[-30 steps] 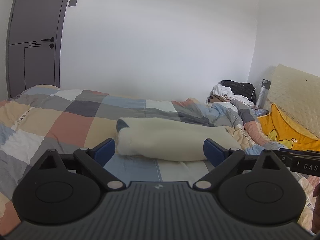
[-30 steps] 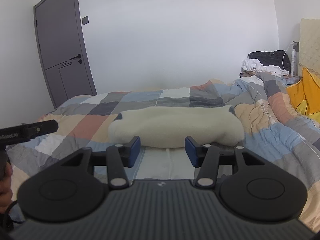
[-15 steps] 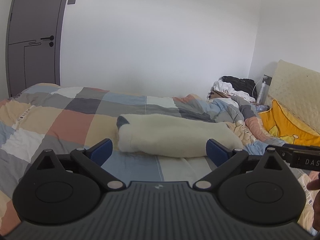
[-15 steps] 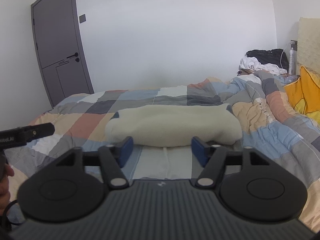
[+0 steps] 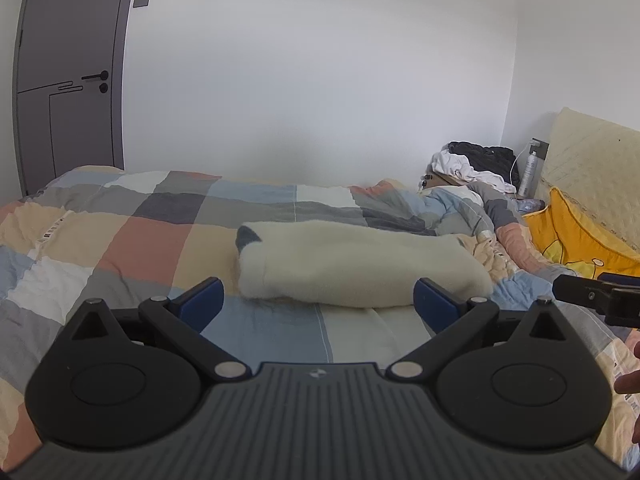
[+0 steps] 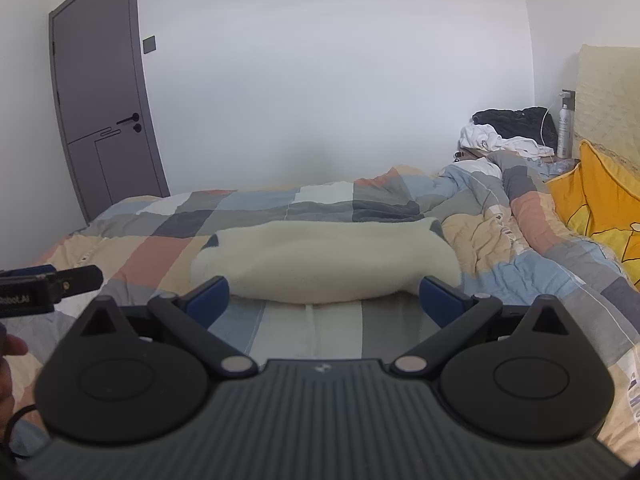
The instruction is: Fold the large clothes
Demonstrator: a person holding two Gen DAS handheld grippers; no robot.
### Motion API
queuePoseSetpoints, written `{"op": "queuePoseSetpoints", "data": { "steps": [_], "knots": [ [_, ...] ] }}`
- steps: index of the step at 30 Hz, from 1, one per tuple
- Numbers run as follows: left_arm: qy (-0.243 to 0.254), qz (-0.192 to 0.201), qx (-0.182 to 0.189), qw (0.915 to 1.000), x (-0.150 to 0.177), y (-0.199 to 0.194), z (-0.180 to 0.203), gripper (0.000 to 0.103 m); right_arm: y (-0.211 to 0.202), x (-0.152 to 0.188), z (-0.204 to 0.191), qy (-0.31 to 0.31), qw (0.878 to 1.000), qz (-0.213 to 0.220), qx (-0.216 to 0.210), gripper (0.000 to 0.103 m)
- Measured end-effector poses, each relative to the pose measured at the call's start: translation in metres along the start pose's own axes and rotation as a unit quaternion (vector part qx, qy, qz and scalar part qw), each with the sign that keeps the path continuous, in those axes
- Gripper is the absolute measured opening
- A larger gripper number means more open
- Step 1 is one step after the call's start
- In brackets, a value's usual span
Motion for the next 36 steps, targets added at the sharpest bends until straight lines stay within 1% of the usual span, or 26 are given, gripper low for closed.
{"op": "queuePoseSetpoints", "data": {
  "steps": [7,17,21,26,36],
  "knots": [
    [0.006,0.001,-0.004,1.0000,0.000,-0.004,0.004,0.103,-0.002,0.001,0.001,0.004,1.000,0.000,0.000,0.103],
    [0.005,0.003,-0.005,1.0000,-0.001,-0.005,0.004,0.103,-0.007,0.000,-0.003,-0.007,1.000,0.007,0.000,0.103],
    [0.004,0.002,-0.013,0.9999,0.002,-0.007,0.003,0.103,-0.010,0.001,-0.004,-0.010,1.000,0.014,-0.002,0.103],
    [0.015,0.000,-0.020,0.9997,0.004,-0.008,0.005,0.103,-0.010,0.003,-0.001,-0.009,1.000,0.013,-0.001,0.103],
    [0.025,-0.004,-0.012,0.9996,0.006,-0.009,0.005,0.103,-0.006,0.005,0.004,-0.007,1.000,0.007,0.007,0.103]
  ]
}}
Point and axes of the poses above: each gripper's, at about its wrist camera, not at the fingertips, and y roughly the way its jaws point, z to its right, x to its underside, the point moved 6 cm from there along y, roughly the way its jaws point, and after that the axes turned 14 degrees about -x, right-handed, at the moved point
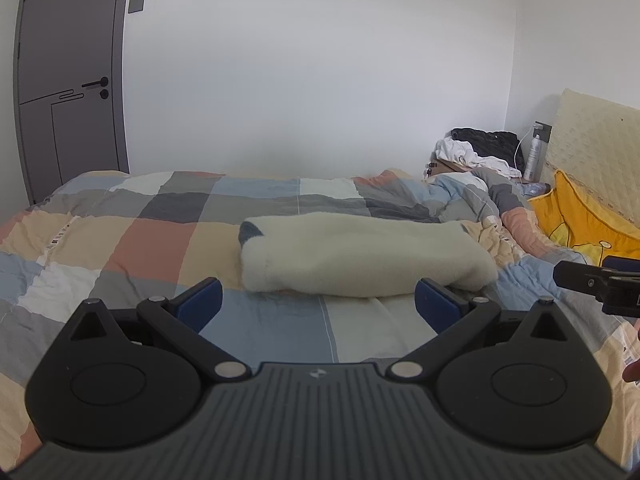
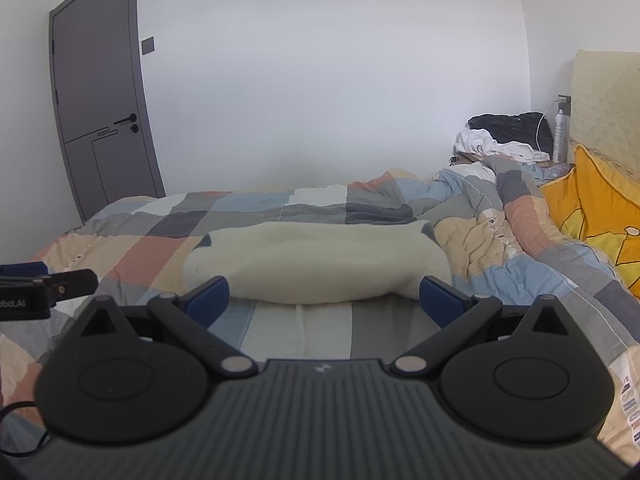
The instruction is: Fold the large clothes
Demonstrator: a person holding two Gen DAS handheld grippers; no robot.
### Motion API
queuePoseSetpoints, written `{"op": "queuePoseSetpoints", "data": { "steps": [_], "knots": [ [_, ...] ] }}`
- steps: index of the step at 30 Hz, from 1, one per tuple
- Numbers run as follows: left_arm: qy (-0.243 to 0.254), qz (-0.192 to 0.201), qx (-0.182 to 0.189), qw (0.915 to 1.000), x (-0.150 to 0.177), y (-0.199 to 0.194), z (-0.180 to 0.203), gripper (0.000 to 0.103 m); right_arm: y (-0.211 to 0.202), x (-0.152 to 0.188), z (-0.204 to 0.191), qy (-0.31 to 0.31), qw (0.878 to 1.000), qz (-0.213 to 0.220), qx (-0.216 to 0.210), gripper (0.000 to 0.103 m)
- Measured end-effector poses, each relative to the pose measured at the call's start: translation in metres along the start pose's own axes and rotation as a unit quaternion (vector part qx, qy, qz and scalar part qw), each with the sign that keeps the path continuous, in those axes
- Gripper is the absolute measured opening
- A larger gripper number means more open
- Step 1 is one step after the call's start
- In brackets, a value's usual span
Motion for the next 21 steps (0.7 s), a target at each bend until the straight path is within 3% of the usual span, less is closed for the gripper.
{"op": "queuePoseSetpoints", "data": {
  "steps": [21],
  "knots": [
    [-0.005,0.010,-0.004,0.9999,-0.002,-0.011,-0.003,0.103,0.007,-0.002,0.000,-0.007,1.000,-0.005,-0.011,0.103]
  ]
}}
Point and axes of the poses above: each gripper's, at about its wrist camera, not at the fingertips, and y roughly the way its jaws point, z to its right, x to its underside, the point moved 6 cm from there along y, roughly the way its jaws point, and after that the axes turned 14 degrees about -x, right-handed, at the moved point
